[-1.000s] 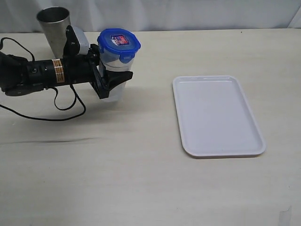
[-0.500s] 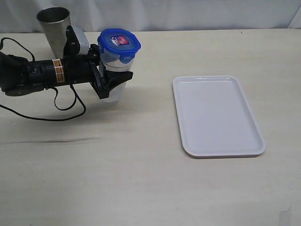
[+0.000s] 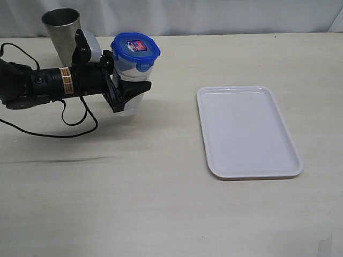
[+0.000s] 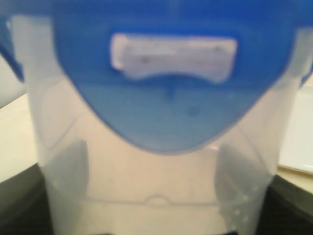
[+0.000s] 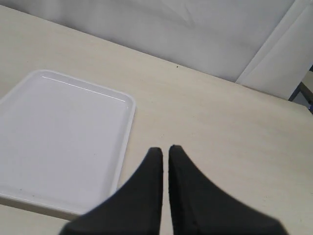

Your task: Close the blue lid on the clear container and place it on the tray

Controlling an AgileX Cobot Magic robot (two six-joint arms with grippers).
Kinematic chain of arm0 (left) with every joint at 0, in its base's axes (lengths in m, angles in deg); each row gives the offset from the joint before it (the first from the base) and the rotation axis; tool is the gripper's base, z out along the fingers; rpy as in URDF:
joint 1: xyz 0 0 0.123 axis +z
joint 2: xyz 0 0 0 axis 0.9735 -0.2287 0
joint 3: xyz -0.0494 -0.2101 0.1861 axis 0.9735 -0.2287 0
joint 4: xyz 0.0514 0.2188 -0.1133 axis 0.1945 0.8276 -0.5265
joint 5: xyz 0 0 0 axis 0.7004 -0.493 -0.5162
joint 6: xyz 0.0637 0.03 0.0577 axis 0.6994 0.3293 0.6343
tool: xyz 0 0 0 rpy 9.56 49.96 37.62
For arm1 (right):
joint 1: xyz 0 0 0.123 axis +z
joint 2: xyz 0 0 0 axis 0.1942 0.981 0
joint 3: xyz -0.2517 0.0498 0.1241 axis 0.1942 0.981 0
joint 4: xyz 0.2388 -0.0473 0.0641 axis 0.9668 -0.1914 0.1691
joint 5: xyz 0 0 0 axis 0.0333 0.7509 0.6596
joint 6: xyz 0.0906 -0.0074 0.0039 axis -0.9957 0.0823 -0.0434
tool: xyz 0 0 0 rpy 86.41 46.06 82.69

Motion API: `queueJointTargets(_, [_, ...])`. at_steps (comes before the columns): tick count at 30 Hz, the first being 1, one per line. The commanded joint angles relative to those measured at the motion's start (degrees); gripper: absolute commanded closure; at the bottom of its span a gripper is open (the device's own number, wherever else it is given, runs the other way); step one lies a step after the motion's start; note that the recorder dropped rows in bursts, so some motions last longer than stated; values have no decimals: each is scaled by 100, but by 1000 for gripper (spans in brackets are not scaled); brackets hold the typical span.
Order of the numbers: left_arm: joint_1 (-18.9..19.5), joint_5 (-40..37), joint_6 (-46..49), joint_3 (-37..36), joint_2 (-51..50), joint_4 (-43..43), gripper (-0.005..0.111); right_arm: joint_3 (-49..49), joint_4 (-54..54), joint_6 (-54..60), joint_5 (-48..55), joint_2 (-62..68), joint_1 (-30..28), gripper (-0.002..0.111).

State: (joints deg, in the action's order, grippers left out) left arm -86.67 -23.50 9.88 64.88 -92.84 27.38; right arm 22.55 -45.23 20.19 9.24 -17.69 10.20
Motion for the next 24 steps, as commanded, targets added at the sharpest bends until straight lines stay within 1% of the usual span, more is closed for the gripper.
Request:
queueJointTargets(1, [-15, 151, -16, 33, 79, -34, 107, 20, -24, -10, 39, -32, -19, 104])
queueJointTargets(5, [-15, 151, -40, 33, 79, 111, 107, 20, 51, -10, 97, -32, -19, 104])
queueJointTargets(10, [-15, 151, -40, 33, 79, 24, 107, 20, 150, -1100, 188, -32, -19, 104])
queueJointTargets(19, [-15, 151, -27, 33, 79, 11, 107, 20, 162, -1155, 176, -32, -19, 104])
queueJointTargets(22, [-15, 161, -27, 33, 79, 11, 107, 20, 599, -1526, 84, -32, -19, 104])
queueJointTargets(24, [-15, 187, -27, 33, 79, 11, 107, 20, 679, -1812, 84, -32, -19, 104])
